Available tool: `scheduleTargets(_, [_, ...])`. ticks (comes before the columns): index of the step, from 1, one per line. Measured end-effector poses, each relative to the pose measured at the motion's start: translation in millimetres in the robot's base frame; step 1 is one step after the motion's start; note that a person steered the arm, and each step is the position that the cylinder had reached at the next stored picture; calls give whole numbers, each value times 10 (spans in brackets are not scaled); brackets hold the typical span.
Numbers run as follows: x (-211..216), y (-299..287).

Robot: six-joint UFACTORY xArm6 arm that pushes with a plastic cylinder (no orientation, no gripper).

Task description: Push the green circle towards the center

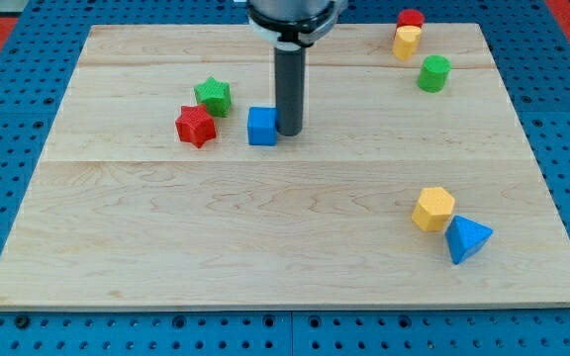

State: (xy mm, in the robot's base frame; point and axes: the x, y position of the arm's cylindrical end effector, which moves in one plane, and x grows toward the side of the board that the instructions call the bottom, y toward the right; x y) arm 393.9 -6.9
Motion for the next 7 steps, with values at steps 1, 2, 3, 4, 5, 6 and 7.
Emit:
scheduleTargets(1, [-68,121])
scheduleTargets(2, [-203,872])
scheduleTargets(3, [-174,1664])
scheduleTargets(4, [-155,2149])
scheduleTargets(5, [-433,2450])
scheduleTargets(6, [-729,2532])
scheduleTargets(7, [-730,2478])
